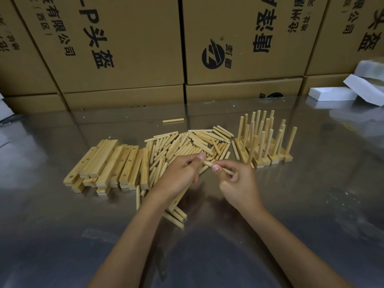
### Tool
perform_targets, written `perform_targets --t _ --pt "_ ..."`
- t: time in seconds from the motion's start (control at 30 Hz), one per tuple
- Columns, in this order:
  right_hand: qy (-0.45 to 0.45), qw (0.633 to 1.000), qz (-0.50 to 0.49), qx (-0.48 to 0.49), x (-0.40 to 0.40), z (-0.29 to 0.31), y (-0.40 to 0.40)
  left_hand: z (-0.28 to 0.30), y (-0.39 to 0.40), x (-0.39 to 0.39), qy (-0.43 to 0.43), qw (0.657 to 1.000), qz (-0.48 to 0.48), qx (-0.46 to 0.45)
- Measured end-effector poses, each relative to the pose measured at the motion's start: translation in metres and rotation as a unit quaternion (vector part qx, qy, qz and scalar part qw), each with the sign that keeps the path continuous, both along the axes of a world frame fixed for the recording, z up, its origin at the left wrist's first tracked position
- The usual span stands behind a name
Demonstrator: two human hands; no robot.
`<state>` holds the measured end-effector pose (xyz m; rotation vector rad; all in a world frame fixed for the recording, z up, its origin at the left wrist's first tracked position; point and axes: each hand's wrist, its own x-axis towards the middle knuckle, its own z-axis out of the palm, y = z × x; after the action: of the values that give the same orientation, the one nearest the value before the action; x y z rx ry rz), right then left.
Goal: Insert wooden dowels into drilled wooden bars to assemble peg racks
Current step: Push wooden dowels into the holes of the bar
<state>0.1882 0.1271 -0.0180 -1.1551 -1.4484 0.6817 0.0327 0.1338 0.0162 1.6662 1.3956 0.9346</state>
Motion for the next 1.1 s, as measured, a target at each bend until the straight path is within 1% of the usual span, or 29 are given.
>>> perform_targets --t 0.13,0.2,0.27,0.33,0.37,0.4,0.43,0.47,0.5,0.53,0.57,0.6,0.63,0.67,0.7,0.8,0.9,0.93,0.97,1.0,1.07,1.1 --pt "0.045 0.998 0.018 -0.04 0.0 0.011 0.0 0.008 0.003 -0.003 -0.049 0.998 -0.005 -0.043" --pt "0.058 0.996 0.045 -0.058 0.001 0.017 0.0 0.012 0.004 -0.009 -0.064 0.995 -0.026 -0.066" --pt "0.093 0.989 0.075 -0.091 0.003 0.022 -0.003 0.013 0.005 -0.015 -0.073 0.994 -0.03 -0.073" --pt "0.155 0.977 0.076 -0.127 0.007 0.026 -0.002 0.012 0.006 -0.021 -0.088 0.994 -0.004 -0.066" --pt "0.181 0.972 0.061 -0.134 0.009 0.028 0.0 0.012 0.008 -0.025 -0.101 0.993 0.018 -0.065" --pt "0.193 0.972 0.04 -0.131 0.012 0.028 0.002 0.012 0.009 -0.029 -0.117 0.99 0.044 -0.066" --pt "0.18 0.976 0.018 -0.118 0.015 0.025 0.004 0.011 0.011 -0.033 -0.134 0.986 0.074 -0.068" --pt "0.13 0.987 -0.009 -0.091 0.017 0.021 0.007 0.011 0.013 -0.036 -0.15 0.98 0.107 -0.071" --pt "0.045 0.997 -0.027 -0.053 0.018 0.016 0.008 0.011 0.014 -0.04 -0.166 0.973 0.139 -0.078" --pt "-0.06 0.998 -0.023 -0.02 0.017 0.011 0.009 0.011 0.015 -0.042 -0.184 0.965 0.166 -0.09" --pt "-0.17 0.985 0.0 0.003 0.013 0.005 0.01 0.011 0.016 -0.044 -0.204 0.955 0.186 -0.106" --pt "-0.273 0.961 0.027 0.02 0.008 -0.001 0.011 0.011 0.015 -0.044 -0.224 0.946 0.199 -0.124" --pt "-0.349 0.935 0.046 0.03 0.002 -0.005 0.012 0.011 0.015 -0.045 -0.244 0.937 0.205 -0.142" --pt "-0.392 0.917 0.058 0.04 -0.004 -0.009 0.013 0.012 0.014 -0.045 -0.259 0.931 0.204 -0.158" --pt "-0.412 0.908 0.063 0.052 -0.01 -0.011 0.013 0.012 0.014 -0.045 -0.272 0.926 0.201 -0.17" --pt "-0.404 0.908 0.065 0.09 -0.016 -0.013 0.011 0.012 0.014 -0.045 -0.303 0.916 0.185 -0.184" --pt "-0.426 0.891 0.082 0.132 -0.017 -0.012 0.005 0.012 0.014 -0.042 -0.351 0.906 0.153 -0.18" --pt "-0.419 0.892 0.091 0.144 -0.018 -0.011 0.003 0.011 0.015 -0.041 -0.365 0.902 0.146 -0.177" --pt "-0.39 0.903 0.098 0.15 -0.02 -0.008 0.0 0.01 0.015 -0.04 -0.375 0.899 0.141 -0.175" --pt "-0.334 0.925 0.103 0.147 -0.023 -0.004 -0.004 0.01 0.014 -0.039 -0.381 0.898 0.139 -0.172" --pt "-0.155 0.973 0.111 0.132 -0.027 0.007 -0.01 0.008 0.015 -0.037 -0.385 0.897 0.139 -0.165" --pt "-0.064 0.983 0.112 0.132 -0.029 0.012 -0.014 0.007 0.015 -0.036 -0.381 0.899 0.142 -0.162"
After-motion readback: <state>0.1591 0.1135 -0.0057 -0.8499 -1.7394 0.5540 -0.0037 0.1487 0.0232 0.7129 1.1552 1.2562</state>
